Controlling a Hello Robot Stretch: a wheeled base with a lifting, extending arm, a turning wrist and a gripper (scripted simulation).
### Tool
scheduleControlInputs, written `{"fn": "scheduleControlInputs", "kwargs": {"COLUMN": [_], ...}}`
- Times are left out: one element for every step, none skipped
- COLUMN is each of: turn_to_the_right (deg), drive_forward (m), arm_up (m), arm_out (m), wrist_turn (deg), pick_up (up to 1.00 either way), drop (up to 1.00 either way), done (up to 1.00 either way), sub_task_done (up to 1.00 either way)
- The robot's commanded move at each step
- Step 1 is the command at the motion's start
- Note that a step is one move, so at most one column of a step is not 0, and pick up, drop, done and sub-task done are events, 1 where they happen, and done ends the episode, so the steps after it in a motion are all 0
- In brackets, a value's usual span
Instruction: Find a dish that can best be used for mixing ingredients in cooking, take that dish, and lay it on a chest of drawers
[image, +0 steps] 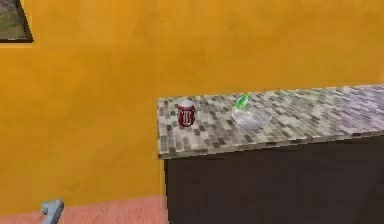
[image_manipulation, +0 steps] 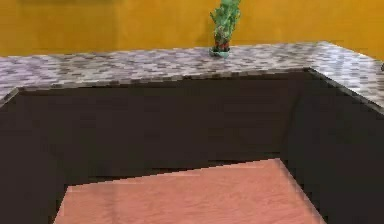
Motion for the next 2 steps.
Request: {"fn": "scheduleControlInputs", "kwargs": {"turn_to_the_right": [-45.0,-24.0], "drive_forward": [0.0,0.0], "arm_up": [0.0,0.0], "arm_out": [0.0,0.0], "wrist_turn": [0.0,0.0], "pick_up": [0.0,0.0], "drop": [0.0,0.0], "done": [0.0,0.0], "sub_task_done": [0.0,0.0]}}
